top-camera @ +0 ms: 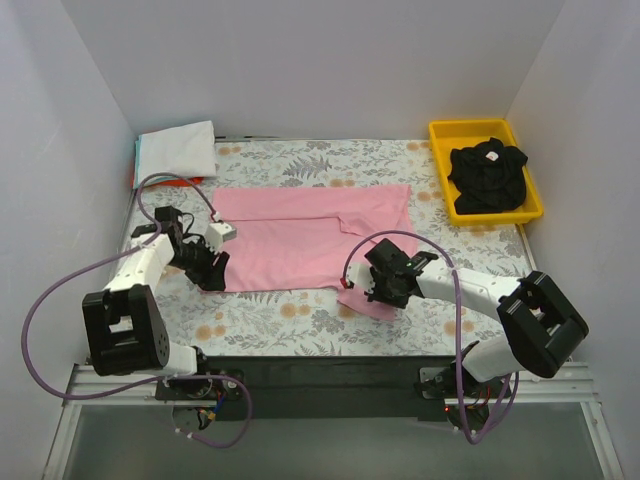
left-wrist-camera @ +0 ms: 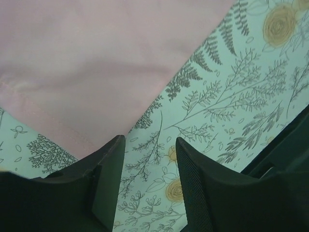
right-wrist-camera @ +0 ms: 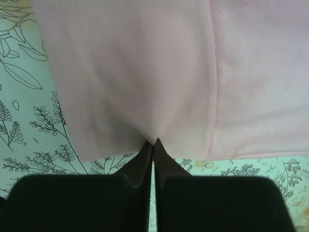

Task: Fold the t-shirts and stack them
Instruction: Fold the tshirt

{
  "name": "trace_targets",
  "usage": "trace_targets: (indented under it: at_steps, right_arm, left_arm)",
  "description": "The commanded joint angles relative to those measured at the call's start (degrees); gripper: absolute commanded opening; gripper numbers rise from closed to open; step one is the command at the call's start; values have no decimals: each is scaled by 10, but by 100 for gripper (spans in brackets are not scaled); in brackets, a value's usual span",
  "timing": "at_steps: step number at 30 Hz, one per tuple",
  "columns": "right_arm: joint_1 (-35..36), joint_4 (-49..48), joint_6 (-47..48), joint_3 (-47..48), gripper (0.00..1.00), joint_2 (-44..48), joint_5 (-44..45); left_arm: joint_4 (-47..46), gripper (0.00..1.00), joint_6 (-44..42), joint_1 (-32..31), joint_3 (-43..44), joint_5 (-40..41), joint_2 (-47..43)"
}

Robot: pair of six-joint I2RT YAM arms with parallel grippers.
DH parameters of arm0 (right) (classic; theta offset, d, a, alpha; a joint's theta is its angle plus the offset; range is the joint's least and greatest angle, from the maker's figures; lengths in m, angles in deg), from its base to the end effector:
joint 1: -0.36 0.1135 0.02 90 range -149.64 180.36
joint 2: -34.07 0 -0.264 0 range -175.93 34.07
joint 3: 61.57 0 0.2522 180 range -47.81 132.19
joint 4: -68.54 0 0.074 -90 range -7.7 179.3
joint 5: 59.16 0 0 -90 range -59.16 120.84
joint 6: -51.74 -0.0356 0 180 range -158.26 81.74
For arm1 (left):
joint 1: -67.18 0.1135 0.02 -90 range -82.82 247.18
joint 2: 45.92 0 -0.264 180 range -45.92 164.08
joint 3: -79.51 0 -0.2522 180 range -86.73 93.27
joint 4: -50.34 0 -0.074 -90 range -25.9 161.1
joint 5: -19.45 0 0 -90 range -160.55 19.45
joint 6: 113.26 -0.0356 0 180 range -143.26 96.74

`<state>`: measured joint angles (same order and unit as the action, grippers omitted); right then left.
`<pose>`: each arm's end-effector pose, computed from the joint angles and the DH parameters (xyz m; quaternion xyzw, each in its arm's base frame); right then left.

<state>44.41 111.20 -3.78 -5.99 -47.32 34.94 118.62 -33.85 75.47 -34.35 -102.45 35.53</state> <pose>0.1798 0.1704 0.1629 -0.6162 0.7643 -0.0194 0.1889 0.2359 0.0154 0.2044 0.0346 0.9595 -0.2618 0.0980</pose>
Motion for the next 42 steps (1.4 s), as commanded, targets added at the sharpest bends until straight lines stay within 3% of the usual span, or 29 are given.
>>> trace_targets:
  at_steps: [1,11,14,23,29,35,42]
  right_arm:
    - [1,10,-13,-10,1,0,-31]
    - [-12,17,-32,0,1,0,-37]
    - [-20,19,-32,3,1,7,-37]
    - [-25,27,-22,-2,1,20,-37]
    - [-27,33,-20,5,1,18,-37]
    - [-27,35,-19,7,1,16,-37]
    - [-29,35,-16,9,1,11,-52]
  left_arm:
    - [-20,45,-119,1,-35,17,-49]
    - [-56,35,-276,1,-102,51,-70]
    - [-85,32,-295,1,-138,85,-67]
    - [-167,31,-307,1,-173,83,-78]
    - [-132,27,-326,1,-147,61,-93]
    - [-31,27,-348,0,-73,-3,-115]
    - [-91,28,-345,0,-86,42,-60]
